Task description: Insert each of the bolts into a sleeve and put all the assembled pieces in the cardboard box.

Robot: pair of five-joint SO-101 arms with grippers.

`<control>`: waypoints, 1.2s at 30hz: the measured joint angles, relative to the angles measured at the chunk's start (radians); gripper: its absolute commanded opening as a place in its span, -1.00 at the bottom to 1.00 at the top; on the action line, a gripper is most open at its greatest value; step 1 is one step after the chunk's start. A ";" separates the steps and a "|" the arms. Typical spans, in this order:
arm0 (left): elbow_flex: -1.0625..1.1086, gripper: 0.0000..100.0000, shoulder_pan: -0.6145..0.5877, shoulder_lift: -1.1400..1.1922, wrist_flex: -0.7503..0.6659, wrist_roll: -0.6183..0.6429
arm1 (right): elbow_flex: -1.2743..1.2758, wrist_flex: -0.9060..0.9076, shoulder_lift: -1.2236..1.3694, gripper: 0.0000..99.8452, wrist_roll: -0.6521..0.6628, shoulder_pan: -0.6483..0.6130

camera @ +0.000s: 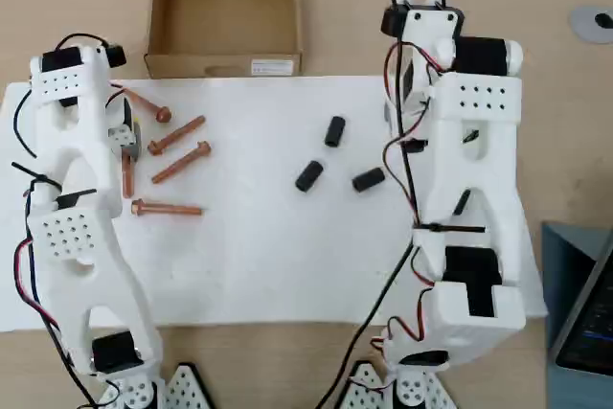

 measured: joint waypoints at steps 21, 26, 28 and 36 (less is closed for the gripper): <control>-0.106 -0.99 0.025 0.043 0.028 0.003 | 0.002 0.000 -0.015 -0.98 0.000 0.000; -0.199 -0.99 0.078 -0.032 0.106 0.008 | 0.002 0.000 -0.126 -0.98 -0.002 -0.040; -0.206 -0.99 0.109 -0.064 0.126 0.052 | 0.002 0.002 -0.176 -0.98 0.000 -0.064; -0.150 -0.99 0.155 -0.290 0.137 0.244 | 0.026 0.002 -0.371 -0.98 0.000 -0.091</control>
